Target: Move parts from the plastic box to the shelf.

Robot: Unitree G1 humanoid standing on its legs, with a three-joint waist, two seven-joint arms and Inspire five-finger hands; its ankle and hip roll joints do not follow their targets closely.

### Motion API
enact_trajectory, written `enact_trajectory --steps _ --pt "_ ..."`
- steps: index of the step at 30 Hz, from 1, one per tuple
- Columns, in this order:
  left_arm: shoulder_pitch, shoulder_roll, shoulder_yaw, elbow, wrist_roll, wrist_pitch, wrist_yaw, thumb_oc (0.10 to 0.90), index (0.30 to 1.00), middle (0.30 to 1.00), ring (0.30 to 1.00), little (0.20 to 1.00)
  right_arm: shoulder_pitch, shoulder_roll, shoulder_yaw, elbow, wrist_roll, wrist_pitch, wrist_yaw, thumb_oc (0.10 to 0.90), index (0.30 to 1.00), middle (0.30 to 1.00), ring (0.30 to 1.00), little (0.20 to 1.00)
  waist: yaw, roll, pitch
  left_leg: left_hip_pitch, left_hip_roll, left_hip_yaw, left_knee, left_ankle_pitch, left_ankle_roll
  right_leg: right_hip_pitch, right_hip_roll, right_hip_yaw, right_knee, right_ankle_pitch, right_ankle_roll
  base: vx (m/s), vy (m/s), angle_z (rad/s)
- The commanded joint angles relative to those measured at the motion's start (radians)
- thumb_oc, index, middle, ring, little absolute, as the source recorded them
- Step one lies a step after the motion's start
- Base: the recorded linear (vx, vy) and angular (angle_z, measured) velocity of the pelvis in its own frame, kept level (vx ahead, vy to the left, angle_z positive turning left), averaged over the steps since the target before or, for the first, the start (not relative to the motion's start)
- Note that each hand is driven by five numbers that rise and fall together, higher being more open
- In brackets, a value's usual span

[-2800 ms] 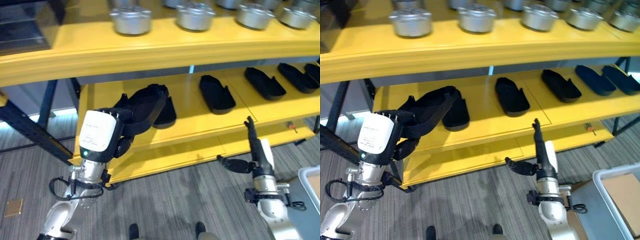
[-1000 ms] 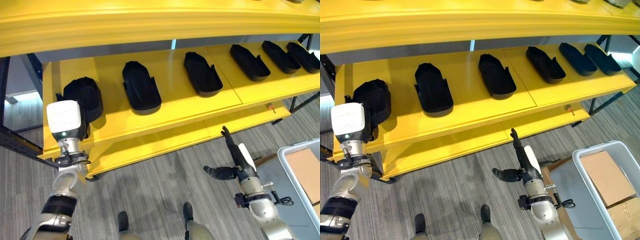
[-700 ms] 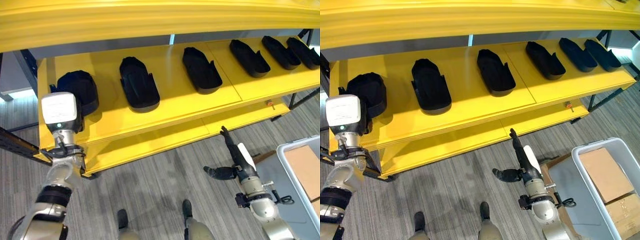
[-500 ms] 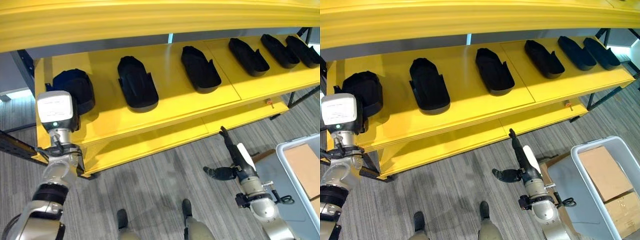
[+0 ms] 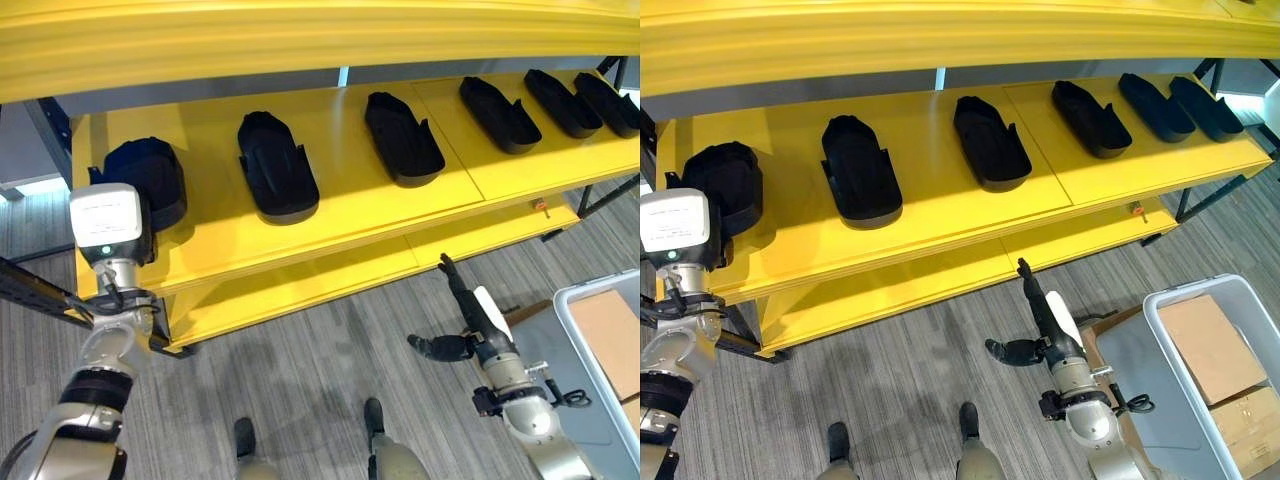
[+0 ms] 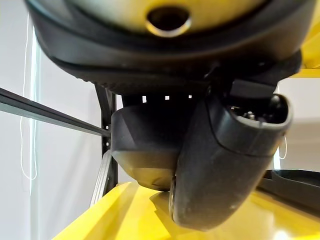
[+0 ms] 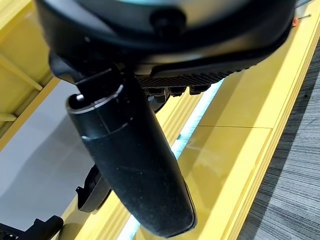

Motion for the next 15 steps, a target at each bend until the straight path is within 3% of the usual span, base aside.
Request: enact_trajectory --steps 1,6,7,15 --pt "-0.007 0.084 0.014 0.104 -0.013 0.012 -0.074 0.400 0.300 0.300 0.300 0.300 -0.068 -0.038 -0.068 -0.134 0.036 -0.093 -0.019 0.900 1.000 1.000 1.000 1.000 0.007 -0.020 -0.011 0.012 0.009 -0.017 0.059 -0.065 0.049 0.020 -0.060 -0.002 0.072 -0.060 0.034 0.00 0.000 0.00" --pt "-0.031 0.076 -0.015 0.124 -0.018 0.007 -0.087 0.400 0.300 0.300 0.300 0.300 -0.066 -0.042 -0.070 -0.138 0.034 -0.093 -0.019 0.900 1.000 1.000 1.000 1.000 0.004 -0.022 -0.010 0.012 0.010 -0.016 0.059 -0.065 0.049 0.018 -0.061 -0.002 0.073 -0.060 0.034 0.00 0.000 0.00" --pt "-0.045 0.067 -0.033 0.137 -0.020 0.003 -0.095 0.900 1.000 1.000 1.000 1.000 -0.064 -0.042 -0.073 -0.138 0.034 -0.091 -0.020 0.900 1.000 1.000 1.000 1.000 0.002 -0.020 -0.009 0.013 0.010 -0.015 0.058 -0.064 0.050 0.016 -0.061 -0.001 0.074 -0.060 0.034 0.00 0.000 0.00" --pt "-0.058 0.108 -0.040 0.070 -0.032 -0.019 -0.260 0.900 1.000 1.000 1.000 1.000 -0.048 -0.031 -0.100 -0.130 0.035 -0.062 -0.003 0.900 1.000 1.000 1.000 1.000 0.004 -0.006 -0.015 0.015 0.008 -0.019 0.062 -0.069 0.051 0.026 -0.062 -0.006 0.074 -0.063 0.033 0.00 0.000 0.00"
